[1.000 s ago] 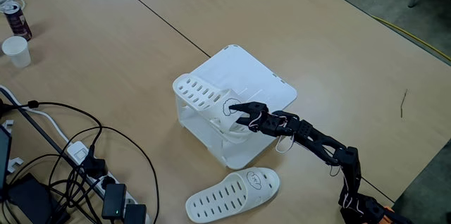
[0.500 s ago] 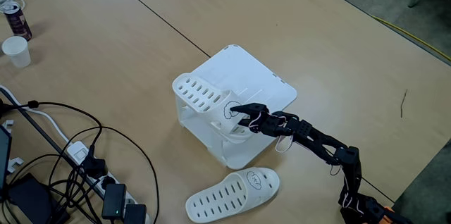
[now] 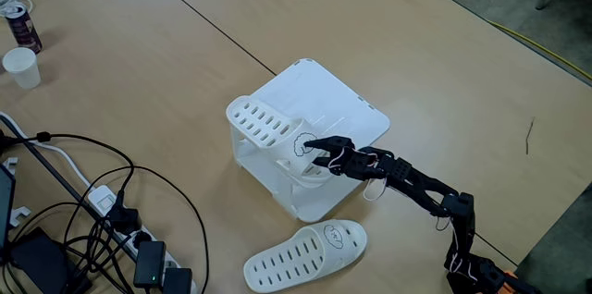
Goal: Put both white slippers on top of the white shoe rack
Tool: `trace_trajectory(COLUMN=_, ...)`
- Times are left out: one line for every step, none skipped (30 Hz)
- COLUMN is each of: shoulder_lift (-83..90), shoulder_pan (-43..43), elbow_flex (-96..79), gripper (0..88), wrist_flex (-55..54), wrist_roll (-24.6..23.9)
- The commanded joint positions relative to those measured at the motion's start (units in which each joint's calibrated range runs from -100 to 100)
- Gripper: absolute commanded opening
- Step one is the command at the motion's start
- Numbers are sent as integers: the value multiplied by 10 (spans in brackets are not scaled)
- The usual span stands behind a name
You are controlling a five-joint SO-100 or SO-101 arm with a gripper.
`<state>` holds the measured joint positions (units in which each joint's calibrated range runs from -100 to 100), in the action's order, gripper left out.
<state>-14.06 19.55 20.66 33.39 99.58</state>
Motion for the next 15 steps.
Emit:
trace_trajectory(shoulder_lift=57, shoulder_pan=-8, elbow_flex=-25, gripper=152, wrist_flex=2, wrist_roll=4)
trace_trajectory(shoulder_lift=66, shoulder_pan=-8, elbow_flex=-35, gripper=152, wrist_flex=1, wrist_roll=4)
trace_trajectory(shoulder_lift=75, shoulder_pan=-8, elbow_flex=-44, gripper=152, wrist_flex=1, wrist_roll=4)
trace_trajectory(shoulder_lift=84, shoulder_pan=-8, elbow_flex=-53, gripper=153, wrist_flex=1, wrist_roll=4)
trace_trajectory(shoulder_lift=93, shoulder_pan=-8, elbow_flex=-62, gripper=153, wrist_flex=1, wrist_roll=4)
trace_trajectory(shoulder_lift=101, shoulder_pan=-8, elbow_flex=-70, gripper=153, wrist_flex=1, wrist_roll=4)
trace_trajectory(shoulder_lift=110, shoulder_pan=-8, elbow_flex=-79, gripper=153, wrist_flex=1, wrist_roll=4)
trace_trajectory(shoulder_lift=118, shoulder_pan=-8, elbow_flex=-87, gripper=153, wrist_flex=1, wrist_roll=4)
trace_trajectory(shoulder_lift=128, shoulder_pan=-8, elbow_flex=-94, gripper=153, wrist_flex=1, wrist_roll=4)
trace_trajectory(shoulder_lift=137, shoulder_pan=-8, elbow_flex=-102, gripper=153, wrist_flex=1, wrist_roll=4)
trace_trajectory(shoulder_lift=146, shoulder_pan=-8, elbow_flex=-109, gripper=153, wrist_flex=1, wrist_roll=4)
trace_trajectory(shoulder_lift=155, shoulder_pan=-8, elbow_flex=-115, gripper=153, wrist_flex=1, wrist_roll=4)
trace_trajectory(shoulder_lift=164, shoulder_pan=-8, elbow_flex=-121, gripper=153, wrist_flex=1, wrist_roll=4)
trace_trajectory(shoulder_lift=172, shoulder_pan=-8, elbow_flex=-128, gripper=153, wrist_flex=1, wrist_roll=4)
trace_trajectory(shoulder_lift=182, shoulder_pan=-8, elbow_flex=-134, gripper=153, wrist_flex=1, wrist_roll=4)
